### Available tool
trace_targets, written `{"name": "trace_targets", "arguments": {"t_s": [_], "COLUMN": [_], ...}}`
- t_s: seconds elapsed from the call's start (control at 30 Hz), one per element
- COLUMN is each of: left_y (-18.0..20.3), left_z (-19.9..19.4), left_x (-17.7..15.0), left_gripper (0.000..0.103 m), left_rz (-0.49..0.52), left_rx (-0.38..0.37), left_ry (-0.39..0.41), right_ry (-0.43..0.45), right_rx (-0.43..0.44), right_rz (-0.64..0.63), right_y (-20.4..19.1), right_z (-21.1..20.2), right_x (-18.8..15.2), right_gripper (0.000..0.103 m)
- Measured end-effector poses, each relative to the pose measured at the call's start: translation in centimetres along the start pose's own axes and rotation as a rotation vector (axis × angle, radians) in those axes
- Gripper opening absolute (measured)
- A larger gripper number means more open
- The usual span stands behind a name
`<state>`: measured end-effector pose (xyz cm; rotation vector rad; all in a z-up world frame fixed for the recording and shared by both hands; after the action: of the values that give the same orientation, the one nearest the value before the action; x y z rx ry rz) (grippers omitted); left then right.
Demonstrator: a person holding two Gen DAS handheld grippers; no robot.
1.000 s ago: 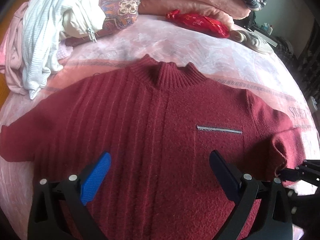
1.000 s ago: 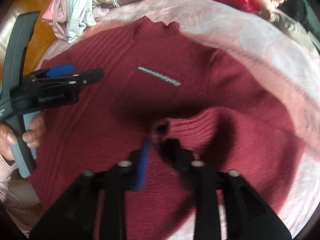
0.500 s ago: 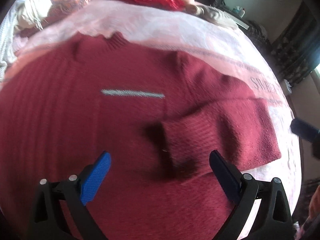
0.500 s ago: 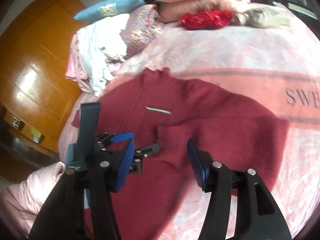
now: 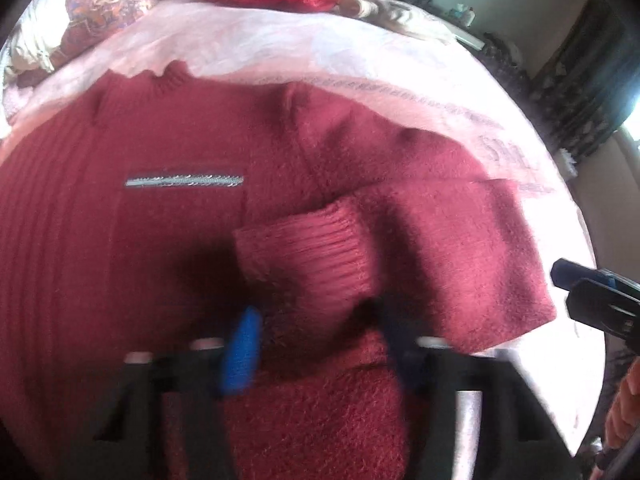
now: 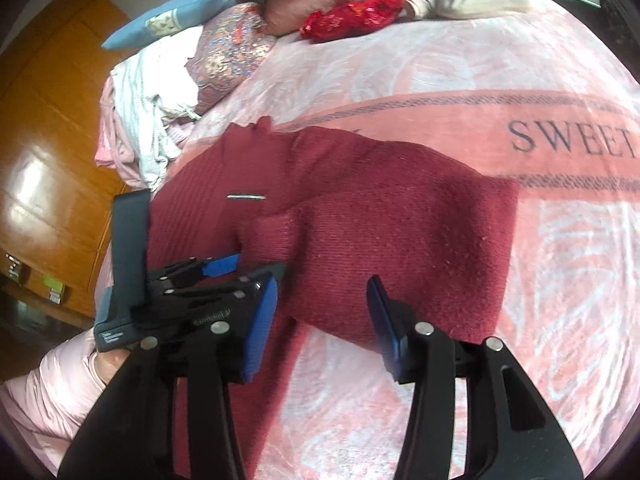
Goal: Fold small clothes
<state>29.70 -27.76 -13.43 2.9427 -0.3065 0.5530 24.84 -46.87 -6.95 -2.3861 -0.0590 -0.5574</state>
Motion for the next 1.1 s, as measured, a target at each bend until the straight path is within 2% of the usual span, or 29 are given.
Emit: {"name": "trace_targets", "arguments": {"t_s": [0.03,0.13,0.27,0.43,0.57,0.7,0.8,0.97,1.03,1.1], "left_y": [-0.2,-1.1,-3.7,-8.1,-12.8,-18.3,-22.1,-26.2,-27.6,-28.4], "left_z": [0.0,-0.9,-4.4,-8.1,-9.4,-9.3,-9.1,-8.4,-8.3,-7.9], "left_x": [0.2,0.3,1.3,2.8,3.4,3.8,3.7,3.6,3.5,3.5], "left_gripper": [0.025,0.02,0.019,0.019,0.019,0.019,0.019,0.02,0.02,0.02], "left_rz": [-0.01,-0.048,-0.04,-0.054,-0.119,-0.177,-0.212,-0.273,-0.283,-0.281], "left_rx": [-0.036,-0.083,-0.054,-0.004,0.037,0.11,0.172,0.198,0.23,0.232], "left_ry": [-0.003,0.027,0.146,0.252,0.259,0.257,0.256,0.224,0.23,0.224], "right_ry": [0.005,0.025,0.043,0.036,0.023,0.0,-0.023,-0.058,-0.07,-0.091], "right_rx": [0.0,-0.004,0.004,0.002,0.007,0.01,0.007,0.015,-0.009,-0.037], "right_rz": [0.007,0.031,0.063,0.073,0.067,0.065,0.081,0.088,0.081,0.086], "right_y": [0.2,0.8,1.3,1.0,0.2,-0.7,-1.0,-1.7,-1.9,-1.8], "right_z": [-0.1,-0.5,-0.5,0.5,1.6,3.4,5.2,7.9,9.0,10.2], "right_x": [0.0,0.2,0.5,0.9,1.3,1.7,1.9,2.2,2.3,2.3], "right_gripper": [0.044,0.044,0.041,0.04,0.04,0.041,0.045,0.05,0.057,0.057]}}
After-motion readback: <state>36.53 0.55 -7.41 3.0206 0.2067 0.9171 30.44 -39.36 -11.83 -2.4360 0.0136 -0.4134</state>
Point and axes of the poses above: each gripper's, at about its wrist camera, not at the fingertips, and z roughly the way its jaws point, y to its right, x to its top, the point moved 2 cm from there along z, roughly the way its jaws point, and after that the axes turned 10 degrees about x, right-handed, at the moved point
